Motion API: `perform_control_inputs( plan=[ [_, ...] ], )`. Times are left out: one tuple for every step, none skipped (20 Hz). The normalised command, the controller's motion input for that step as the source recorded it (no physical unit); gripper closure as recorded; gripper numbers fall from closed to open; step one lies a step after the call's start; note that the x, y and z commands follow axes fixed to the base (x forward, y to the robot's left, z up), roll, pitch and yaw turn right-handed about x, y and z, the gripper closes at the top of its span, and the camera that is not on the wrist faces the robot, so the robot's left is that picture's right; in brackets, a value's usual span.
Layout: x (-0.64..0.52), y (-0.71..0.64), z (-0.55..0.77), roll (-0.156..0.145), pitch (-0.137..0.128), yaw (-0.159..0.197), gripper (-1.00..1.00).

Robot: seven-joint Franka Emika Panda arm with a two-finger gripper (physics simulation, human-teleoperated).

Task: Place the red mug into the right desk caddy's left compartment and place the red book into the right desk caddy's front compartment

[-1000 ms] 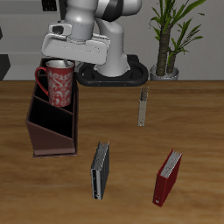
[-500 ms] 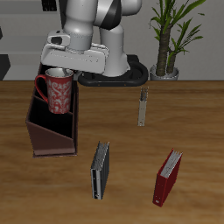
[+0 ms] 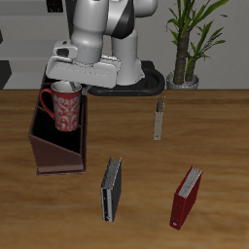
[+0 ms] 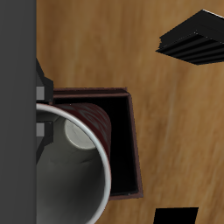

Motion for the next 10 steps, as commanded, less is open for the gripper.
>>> perform_control_inputs(
  plan=[
    [0.05, -0.16, 0.0, -0.05, -0.005, -0.105, 1.0],
    [0.05, 0.05, -0.04, -0.005, -0.014, -0.005, 1.0],
    [0.03, 0.0, -0.04, -0.02, -0.005, -0.027, 1.0],
    [0.05, -0.08, -0.01, -0.042, -0.028, -0.081, 1.0],
    [0.05, 0.13, -0.13, 0.054, 0.045, -0.021, 1.0],
    [0.0, 0.14, 0.0, 0.0, 0.0, 0.0, 1.0],
    [0.04, -0.01, -0.09, -0.031, 0.007, -0.025, 1.0],
    [0.01, 0.14, -0.06, -0.012, -0.009, 0.021, 1.0],
    [0.05, 0.05, -0.18, 0.06, 0.043, -0.04, 1.0],
    [0.09, -0.12, -0.16, -0.018, 0.015, -0.003, 1.0]
  ],
)
